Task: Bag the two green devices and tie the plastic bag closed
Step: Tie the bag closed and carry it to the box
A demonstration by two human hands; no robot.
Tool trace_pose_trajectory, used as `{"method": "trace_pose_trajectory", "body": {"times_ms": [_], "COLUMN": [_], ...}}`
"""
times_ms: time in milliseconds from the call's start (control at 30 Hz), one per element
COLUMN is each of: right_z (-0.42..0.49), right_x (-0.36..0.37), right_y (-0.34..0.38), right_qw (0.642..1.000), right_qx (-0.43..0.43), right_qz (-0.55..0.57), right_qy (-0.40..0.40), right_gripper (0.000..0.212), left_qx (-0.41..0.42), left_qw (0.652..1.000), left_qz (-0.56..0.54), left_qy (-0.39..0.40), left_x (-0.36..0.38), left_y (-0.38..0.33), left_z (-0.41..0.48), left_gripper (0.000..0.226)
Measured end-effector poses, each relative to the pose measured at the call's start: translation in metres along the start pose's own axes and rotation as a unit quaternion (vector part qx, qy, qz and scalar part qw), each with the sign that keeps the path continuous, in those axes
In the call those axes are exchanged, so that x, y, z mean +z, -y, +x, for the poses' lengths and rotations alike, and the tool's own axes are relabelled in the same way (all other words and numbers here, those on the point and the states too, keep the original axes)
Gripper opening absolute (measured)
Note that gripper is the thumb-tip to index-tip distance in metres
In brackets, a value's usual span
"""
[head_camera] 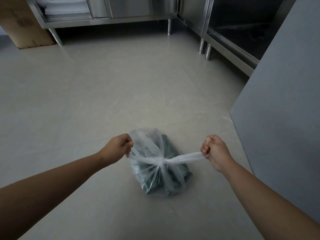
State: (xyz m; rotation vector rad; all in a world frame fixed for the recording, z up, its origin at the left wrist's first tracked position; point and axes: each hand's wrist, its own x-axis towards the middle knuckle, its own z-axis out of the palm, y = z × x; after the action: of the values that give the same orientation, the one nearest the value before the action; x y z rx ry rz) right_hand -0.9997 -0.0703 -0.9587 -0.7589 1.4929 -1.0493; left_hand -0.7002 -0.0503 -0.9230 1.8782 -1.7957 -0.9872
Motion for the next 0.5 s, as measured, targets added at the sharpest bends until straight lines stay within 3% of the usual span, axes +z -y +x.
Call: {"method": "trace_pose_trajectory", "body": {"times_ms": [200, 400, 500], "right_z": [-0.003, -0.005, -0.006], "right_x": [0.002, -0.005, -0.006], "right_y": [0.003, 0.0, -0.001], "right_qw": [0.996, 0.963, 0.958], "right_qx": [-0.033, -0.108, -0.117], "right_qz": [-0.077, -0.245, -0.261], "right_qy": [0.009, -0.013, -0.006], "right_gripper": [0.027, 0.02, 0.023], "left_qx": [0.02, 0.04, 0.053], "left_qw": [0.996, 0.997, 0.998], "left_qz": [-0.087, -0.068, -0.033], "left_qy": [-0.003, 0.01, 0.005], "left_x": [0.005, 0.009, 0.01], "left_y": [-0.009, -0.013, -0.012], "left_z": [-0.007, -0.01, -0.009], "left_gripper": [0.016, 0.018, 0.017]}}
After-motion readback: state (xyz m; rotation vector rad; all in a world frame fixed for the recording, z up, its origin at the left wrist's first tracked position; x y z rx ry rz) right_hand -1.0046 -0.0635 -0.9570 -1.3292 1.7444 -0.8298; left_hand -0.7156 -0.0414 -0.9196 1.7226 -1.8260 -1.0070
